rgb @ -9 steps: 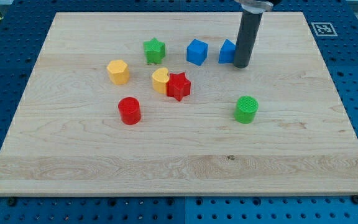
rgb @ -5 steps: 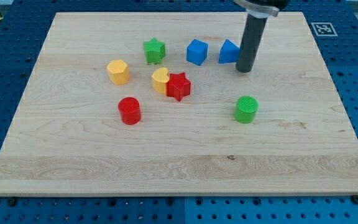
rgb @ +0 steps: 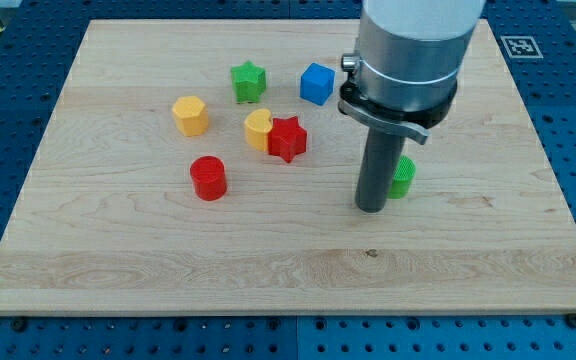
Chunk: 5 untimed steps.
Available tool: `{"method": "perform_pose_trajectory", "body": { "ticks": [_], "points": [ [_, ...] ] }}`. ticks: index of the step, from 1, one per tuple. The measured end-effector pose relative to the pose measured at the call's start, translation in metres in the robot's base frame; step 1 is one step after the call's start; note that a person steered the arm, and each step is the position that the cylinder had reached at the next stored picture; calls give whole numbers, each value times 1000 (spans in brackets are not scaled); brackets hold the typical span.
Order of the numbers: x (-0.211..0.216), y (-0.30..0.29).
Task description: Move green circle towards top right
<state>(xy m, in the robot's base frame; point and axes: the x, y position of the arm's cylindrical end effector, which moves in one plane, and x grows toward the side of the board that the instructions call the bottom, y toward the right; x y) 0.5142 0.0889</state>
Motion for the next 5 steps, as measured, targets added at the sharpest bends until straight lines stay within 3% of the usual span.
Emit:
{"method": "perform_pose_trajectory", "body": {
  "ticks": [2,5],
  "points": [
    [-10,45],
    [-44,51]
  ]
}}
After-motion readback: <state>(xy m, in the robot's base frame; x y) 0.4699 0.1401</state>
